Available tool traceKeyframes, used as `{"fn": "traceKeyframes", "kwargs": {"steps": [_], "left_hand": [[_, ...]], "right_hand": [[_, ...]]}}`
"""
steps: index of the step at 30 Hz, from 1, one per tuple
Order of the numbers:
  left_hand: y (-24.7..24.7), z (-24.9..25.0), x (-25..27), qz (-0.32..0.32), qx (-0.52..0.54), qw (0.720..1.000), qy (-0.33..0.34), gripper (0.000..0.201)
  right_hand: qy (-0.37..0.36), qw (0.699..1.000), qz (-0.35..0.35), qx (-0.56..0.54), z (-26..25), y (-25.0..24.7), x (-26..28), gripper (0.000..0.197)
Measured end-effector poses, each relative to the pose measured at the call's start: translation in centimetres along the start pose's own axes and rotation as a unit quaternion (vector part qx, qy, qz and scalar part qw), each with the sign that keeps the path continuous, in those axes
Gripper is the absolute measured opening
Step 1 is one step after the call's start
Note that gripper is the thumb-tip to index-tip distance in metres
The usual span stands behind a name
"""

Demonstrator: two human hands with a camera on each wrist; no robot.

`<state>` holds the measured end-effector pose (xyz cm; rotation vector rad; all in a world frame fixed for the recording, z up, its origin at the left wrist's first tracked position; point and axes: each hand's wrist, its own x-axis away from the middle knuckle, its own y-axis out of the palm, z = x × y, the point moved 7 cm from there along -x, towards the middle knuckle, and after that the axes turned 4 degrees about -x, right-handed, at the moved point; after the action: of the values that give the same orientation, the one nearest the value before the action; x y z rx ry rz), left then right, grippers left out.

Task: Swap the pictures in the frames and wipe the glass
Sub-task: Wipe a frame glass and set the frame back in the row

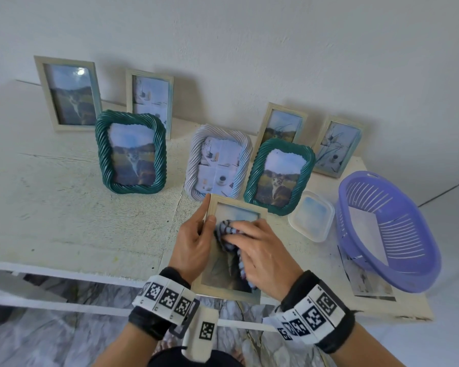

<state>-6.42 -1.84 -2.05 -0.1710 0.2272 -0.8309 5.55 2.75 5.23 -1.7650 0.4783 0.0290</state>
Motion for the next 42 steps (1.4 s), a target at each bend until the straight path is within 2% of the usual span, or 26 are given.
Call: {"fn": "traceKeyframes", "kwargs": {"steps": [1, 3, 5, 7, 10, 12, 13, 15, 17, 20, 23, 26, 30, 37, 38, 42], "left_hand": [[-0.1, 0.0, 0.1, 0.0, -0.001, 1.0, -0.001, 0.047], [0.0, -0.1, 0.2, 0.002, 0.003, 1.0, -0.003, 0.048], [0.2, -0.2, 0.2, 0.005, 0.008, 1.0, -0.005, 0.047], [0.2, -0.2, -0.1, 0.004, 0.009, 1.0, -0.01, 0.047], [-0.1, -0.5, -0.3, 0.002, 0.008, 1.0, -0.019, 0.047], [-0.1, -0.4, -0.1, 0.0, 0.008, 1.0, -0.019, 0.047], [0.0, -0.3, 0.0, -0.001, 0.011, 1.0, -0.019, 0.047], [0.3, -0.2, 0.1, -0.004, 0.019, 1.0, -0.02, 0.048], [0.3, 0.0, -0.1, -0.006, 0.02, 1.0, -0.019, 0.047], [-0.1, -0.1, -0.5, -0.005, 0.014, 1.0, -0.02, 0.046], [-0.4, -0.1, -0.5, 0.0, 0.002, 1.0, -0.024, 0.046], [-0.1, 0.0, -0.4, -0.001, 0.005, 1.0, -0.025, 0.047], [0.0, 0.3, -0.8, -0.01, 0.012, 1.0, -0.021, 0.046], [-0.7, -0.5, -0.9, 0.004, 0.014, 0.999, -0.046, 0.045], [-0.6, -0.4, -0.8, 0.004, 0.015, 0.999, -0.047, 0.045], [0.1, -0.1, -0.7, -0.003, 0.025, 0.999, -0.047, 0.045]], "right_hand": [[0.003, 0.999, -0.043, 0.014, 0.7, 0.5, 0.1, 0.029], [0.057, 0.988, -0.134, 0.058, 3.6, 1.8, -0.1, 0.035], [0.093, 0.98, -0.155, 0.08, 4.8, 2.3, 0.0, 0.044], [0.097, 0.983, -0.141, 0.067, 3.7, 2.3, 0.2, 0.046], [0.05, 0.993, -0.109, 0.01, 1.3, 1.5, 1.4, 0.042], [0.022, 0.986, -0.151, 0.059, 1.4, 1.6, 1.9, 0.033], [0.033, 0.983, -0.165, 0.077, 2.2, 1.6, 1.8, 0.032], [0.086, 0.981, -0.147, 0.088, 4.1, 1.5, 1.1, 0.038], [0.109, 0.979, -0.143, 0.097, 4.7, 1.7, 0.6, 0.041], [0.063, 0.982, -0.16, 0.085, 3.1, 2.0, 1.2, 0.037], [0.004, 0.991, -0.128, 0.026, 1.1, 1.3, 2.7, 0.027], [0.039, 0.98, -0.187, 0.06, 3.1, 2.8, 2.7, 0.033], [0.091, 0.978, -0.159, 0.098, 5.2, 2.0, 0.6, 0.036], [-0.017, 0.98, -0.194, 0.031, 0.9, 3.0, 4.5, 0.023], [-0.014, 0.982, -0.186, 0.035, 1.2, 2.8, 4.3, 0.023], [0.081, 0.987, -0.124, 0.057, 4.2, 1.3, 1.8, 0.034]]}}
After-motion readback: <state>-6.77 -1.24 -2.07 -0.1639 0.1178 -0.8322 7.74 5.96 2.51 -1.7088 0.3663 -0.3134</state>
